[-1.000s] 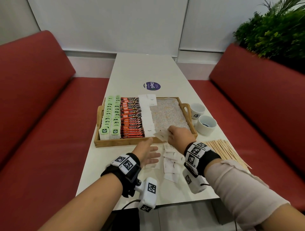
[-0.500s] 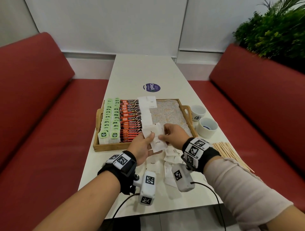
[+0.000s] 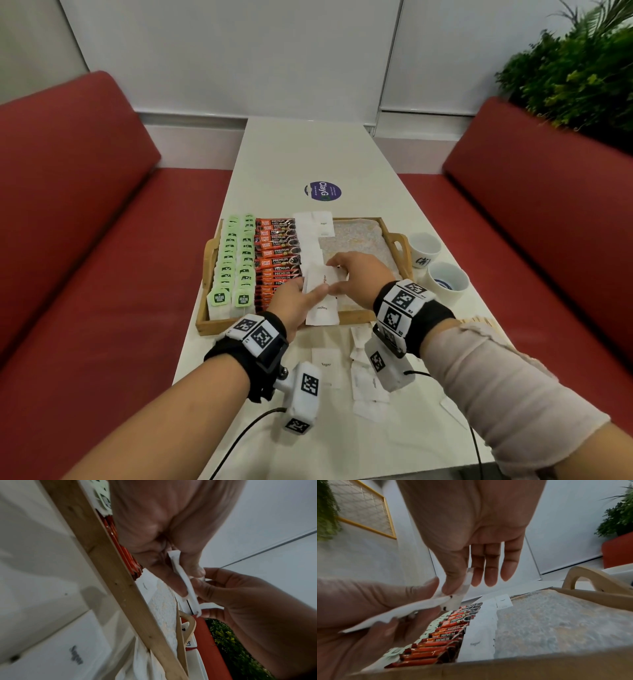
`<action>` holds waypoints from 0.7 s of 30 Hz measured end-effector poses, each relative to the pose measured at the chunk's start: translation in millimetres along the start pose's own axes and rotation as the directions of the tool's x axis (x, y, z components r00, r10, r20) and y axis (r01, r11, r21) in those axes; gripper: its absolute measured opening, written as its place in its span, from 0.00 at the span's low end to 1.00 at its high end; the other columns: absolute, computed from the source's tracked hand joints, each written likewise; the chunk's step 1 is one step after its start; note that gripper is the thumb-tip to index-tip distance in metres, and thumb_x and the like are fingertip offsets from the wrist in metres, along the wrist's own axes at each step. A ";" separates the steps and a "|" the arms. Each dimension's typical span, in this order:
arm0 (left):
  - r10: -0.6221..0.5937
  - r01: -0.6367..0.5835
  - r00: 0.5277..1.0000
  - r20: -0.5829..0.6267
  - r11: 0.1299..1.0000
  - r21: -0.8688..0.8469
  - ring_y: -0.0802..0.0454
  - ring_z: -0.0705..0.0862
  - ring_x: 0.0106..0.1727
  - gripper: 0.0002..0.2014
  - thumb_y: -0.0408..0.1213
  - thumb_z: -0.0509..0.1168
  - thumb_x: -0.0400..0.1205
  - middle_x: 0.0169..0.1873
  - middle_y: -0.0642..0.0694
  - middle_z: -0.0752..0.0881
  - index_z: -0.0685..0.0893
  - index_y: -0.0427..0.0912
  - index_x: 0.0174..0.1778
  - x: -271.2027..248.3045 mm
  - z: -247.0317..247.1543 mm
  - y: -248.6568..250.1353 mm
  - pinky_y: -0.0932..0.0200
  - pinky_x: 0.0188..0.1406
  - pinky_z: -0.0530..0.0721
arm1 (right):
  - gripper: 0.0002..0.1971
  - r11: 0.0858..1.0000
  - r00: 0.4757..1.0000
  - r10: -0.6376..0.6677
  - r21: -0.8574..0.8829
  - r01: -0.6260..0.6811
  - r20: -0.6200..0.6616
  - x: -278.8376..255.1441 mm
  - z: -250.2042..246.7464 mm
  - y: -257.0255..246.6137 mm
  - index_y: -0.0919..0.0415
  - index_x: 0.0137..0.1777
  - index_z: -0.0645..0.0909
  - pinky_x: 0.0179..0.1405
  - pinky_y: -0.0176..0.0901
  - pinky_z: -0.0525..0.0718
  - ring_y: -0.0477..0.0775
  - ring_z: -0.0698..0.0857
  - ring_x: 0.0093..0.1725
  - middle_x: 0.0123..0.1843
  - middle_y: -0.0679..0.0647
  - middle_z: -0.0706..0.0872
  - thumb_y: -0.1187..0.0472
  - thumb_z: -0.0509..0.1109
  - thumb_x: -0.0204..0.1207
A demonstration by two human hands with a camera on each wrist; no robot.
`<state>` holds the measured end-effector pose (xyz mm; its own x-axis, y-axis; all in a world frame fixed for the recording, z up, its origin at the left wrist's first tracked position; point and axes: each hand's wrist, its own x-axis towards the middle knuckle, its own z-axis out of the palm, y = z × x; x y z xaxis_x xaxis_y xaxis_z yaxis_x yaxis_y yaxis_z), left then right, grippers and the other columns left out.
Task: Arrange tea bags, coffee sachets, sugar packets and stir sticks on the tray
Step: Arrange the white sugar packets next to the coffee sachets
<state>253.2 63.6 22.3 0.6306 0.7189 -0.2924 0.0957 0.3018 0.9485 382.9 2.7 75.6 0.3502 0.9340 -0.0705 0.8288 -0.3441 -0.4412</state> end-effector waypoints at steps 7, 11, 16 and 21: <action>0.065 -0.057 0.996 -0.056 0.990 0.131 0.45 0.89 0.51 0.09 0.33 0.69 0.80 0.51 0.41 0.90 0.85 0.38 0.56 43.9 -8.1 10.2 0.48 0.53 0.87 | 0.03 0.988 0.992 0.090 0.132 -0.078 -0.085 45.4 -8.1 8.7 0.54 0.45 0.79 0.34 0.36 0.71 0.50 0.78 0.42 0.37 0.46 0.78 0.56 0.69 0.78; 0.096 -0.078 0.988 -0.119 0.986 0.144 0.48 0.89 0.50 0.05 0.35 0.68 0.81 0.51 0.45 0.90 0.84 0.43 0.52 74.1 -16.6 21.9 0.49 0.54 0.87 | 0.06 0.944 0.976 0.189 0.296 -0.149 -0.110 80.4 -10.4 20.8 0.55 0.41 0.77 0.30 0.33 0.68 0.44 0.74 0.33 0.33 0.44 0.75 0.58 0.68 0.79; 0.103 -0.078 0.977 -0.187 0.988 0.134 0.49 0.88 0.50 0.03 0.36 0.67 0.82 0.51 0.47 0.89 0.84 0.48 0.49 106.5 -31.5 29.6 0.49 0.55 0.86 | 0.08 0.792 0.942 0.334 0.553 -0.259 -0.037 120.7 -4.4 33.2 0.60 0.40 0.77 0.29 0.41 0.85 0.50 0.80 0.28 0.32 0.53 0.80 0.69 0.65 0.80; 0.081 -0.055 0.963 -0.256 0.993 0.108 0.45 0.88 0.51 0.04 0.36 0.67 0.81 0.50 0.44 0.89 0.84 0.50 0.44 131.6 -41.7 30.1 0.42 0.56 0.86 | 0.10 0.731 0.947 0.306 0.662 -0.167 -0.099 144.3 6.7 34.8 0.59 0.37 0.75 0.32 0.44 0.87 0.52 0.82 0.28 0.34 0.56 0.82 0.70 0.74 0.73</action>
<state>307.0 193.4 7.3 0.4181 0.8773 -0.2358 0.1441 0.1923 0.9707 459.3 126.2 44.1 0.6284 0.7696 -0.1132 0.2581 -0.3435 -0.9030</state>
